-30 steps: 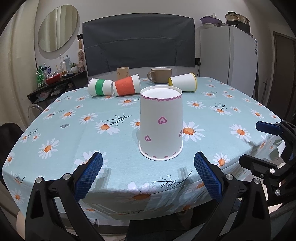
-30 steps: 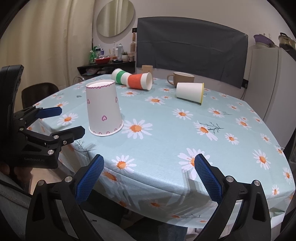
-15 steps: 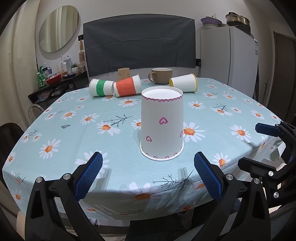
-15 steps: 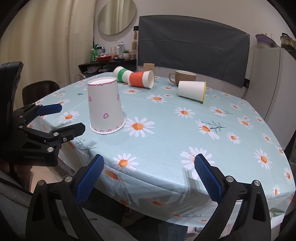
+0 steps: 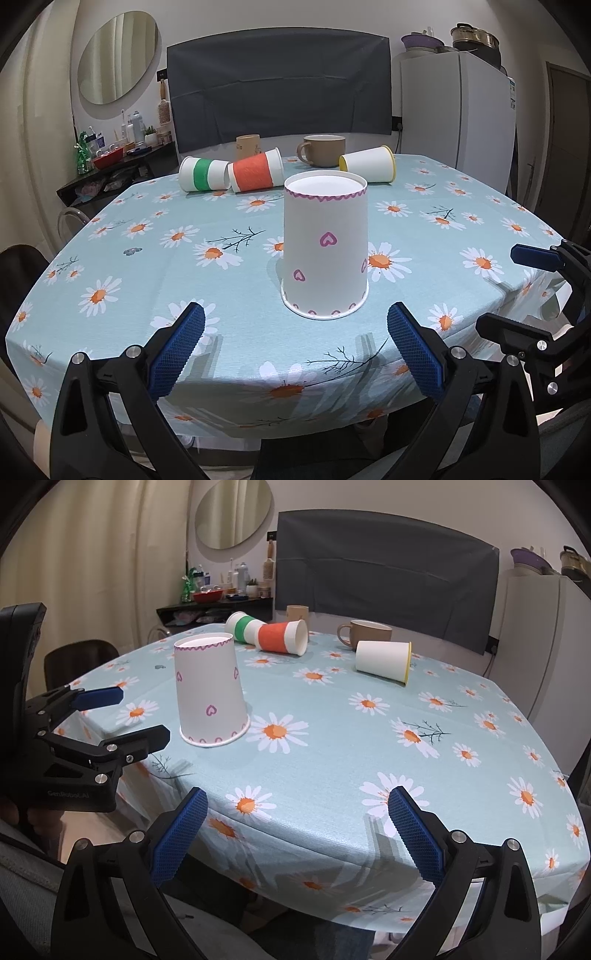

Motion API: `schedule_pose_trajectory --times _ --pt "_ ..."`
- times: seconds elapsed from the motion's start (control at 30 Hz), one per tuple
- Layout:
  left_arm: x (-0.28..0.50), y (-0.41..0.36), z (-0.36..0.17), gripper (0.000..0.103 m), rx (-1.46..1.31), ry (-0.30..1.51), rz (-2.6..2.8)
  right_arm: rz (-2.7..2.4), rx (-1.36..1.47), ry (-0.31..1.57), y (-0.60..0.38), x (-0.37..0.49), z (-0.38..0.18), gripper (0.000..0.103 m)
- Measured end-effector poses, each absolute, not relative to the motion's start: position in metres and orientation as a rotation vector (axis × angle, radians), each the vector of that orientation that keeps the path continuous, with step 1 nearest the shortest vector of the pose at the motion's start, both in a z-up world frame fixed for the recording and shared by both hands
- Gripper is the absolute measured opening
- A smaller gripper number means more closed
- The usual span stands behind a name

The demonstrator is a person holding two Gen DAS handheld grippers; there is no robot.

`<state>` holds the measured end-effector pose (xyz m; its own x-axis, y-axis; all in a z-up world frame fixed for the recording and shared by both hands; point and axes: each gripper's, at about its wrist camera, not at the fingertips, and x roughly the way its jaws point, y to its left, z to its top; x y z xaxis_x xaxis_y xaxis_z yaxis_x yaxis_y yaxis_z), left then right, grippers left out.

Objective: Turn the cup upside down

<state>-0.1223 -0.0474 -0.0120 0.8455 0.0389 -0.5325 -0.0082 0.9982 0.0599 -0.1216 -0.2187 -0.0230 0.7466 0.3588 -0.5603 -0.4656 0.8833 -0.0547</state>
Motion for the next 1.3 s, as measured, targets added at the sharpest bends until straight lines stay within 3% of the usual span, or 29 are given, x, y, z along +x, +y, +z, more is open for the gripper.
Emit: schedule_pose_trajectory --times 1.3 --pt "-0.115 -0.042 -0.014 0.097 0.057 0.578 0.049 0.468 -0.187 0.6 -0.216 -0.11 -0.03 0.094"
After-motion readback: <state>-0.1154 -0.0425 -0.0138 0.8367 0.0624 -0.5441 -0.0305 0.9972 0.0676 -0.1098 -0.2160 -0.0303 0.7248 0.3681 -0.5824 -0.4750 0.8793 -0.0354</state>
